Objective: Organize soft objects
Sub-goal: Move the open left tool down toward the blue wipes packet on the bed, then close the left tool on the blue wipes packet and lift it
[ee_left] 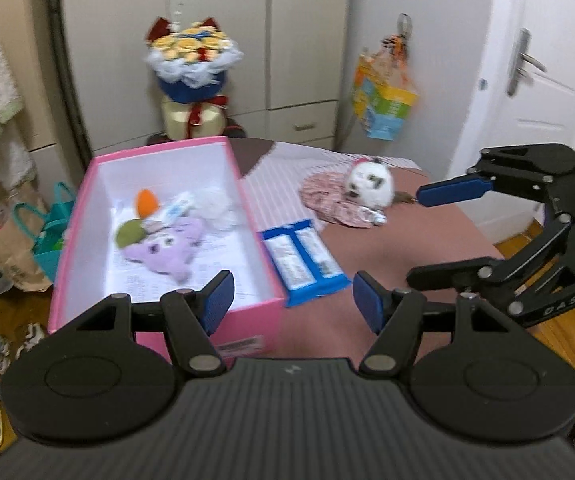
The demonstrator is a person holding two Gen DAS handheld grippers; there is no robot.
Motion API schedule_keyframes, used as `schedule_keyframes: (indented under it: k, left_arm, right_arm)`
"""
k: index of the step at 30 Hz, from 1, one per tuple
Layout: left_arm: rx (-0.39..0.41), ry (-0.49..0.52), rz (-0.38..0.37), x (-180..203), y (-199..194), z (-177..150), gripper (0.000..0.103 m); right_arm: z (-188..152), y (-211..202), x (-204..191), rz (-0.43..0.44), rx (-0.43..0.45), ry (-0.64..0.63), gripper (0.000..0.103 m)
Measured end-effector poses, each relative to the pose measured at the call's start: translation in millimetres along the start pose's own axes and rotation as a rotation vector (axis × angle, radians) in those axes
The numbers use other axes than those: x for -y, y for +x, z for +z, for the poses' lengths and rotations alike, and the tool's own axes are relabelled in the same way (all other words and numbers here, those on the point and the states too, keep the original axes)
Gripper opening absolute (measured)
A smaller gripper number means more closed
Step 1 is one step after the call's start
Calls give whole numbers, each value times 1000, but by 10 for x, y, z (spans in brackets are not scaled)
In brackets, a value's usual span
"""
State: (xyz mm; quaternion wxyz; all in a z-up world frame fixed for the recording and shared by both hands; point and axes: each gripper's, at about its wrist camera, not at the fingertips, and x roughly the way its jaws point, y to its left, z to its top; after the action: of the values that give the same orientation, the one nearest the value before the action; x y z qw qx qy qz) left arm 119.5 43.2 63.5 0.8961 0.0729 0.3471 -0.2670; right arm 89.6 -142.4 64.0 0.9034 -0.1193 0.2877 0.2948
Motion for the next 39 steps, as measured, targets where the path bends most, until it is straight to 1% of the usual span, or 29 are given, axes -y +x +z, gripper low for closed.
schedule_keyframes:
  k: [3, 6, 12, 16, 19, 23, 27, 31, 33, 36, 39]
  left_arm:
    - [-14, 21, -31, 177, 119, -6, 65]
    - [-26, 21, -46, 336, 269, -16, 65]
    - [-56, 18, -39, 593, 641, 12, 65]
    - [-78, 15, 16, 704, 963, 39, 63]
    - [-94, -22, 54, 700, 1199, 51, 62]
    - [-113, -61, 123, 648, 1494, 46, 62]
    - [-136, -97, 179, 568, 1756, 30, 61]
    - [-161, -159, 176, 481, 1932, 16, 61]
    - [-176, -203, 156, 431, 1994, 10, 63]
    - [-170, -217, 171, 407, 2037, 16, 63]
    - [-163, -257, 163, 363, 2056, 24, 63]
  right_arm:
    - [-162, -48, 51, -3, -17, 3, 77]
    - [-303, -36, 114, -3, -36, 3, 78]
    - [-561, 118, 290, 33, -47, 20, 78]
    - [-706, 295, 430, 33, -37, 23, 78]
    - [-782, 444, 545, 31, -17, 32, 78]
    - [-904, 671, 690, 21, -1, 55, 78]
    - [-1002, 862, 769, 30, -12, 76, 78]
    - [-1037, 1021, 753, 36, -30, 44, 78]
    - [-1039, 1083, 739, 51, -33, 34, 78]
    - [-1038, 1181, 744, 73, -40, 32, 78]
    - [-1035, 1272, 736, 78, -48, 29, 78]
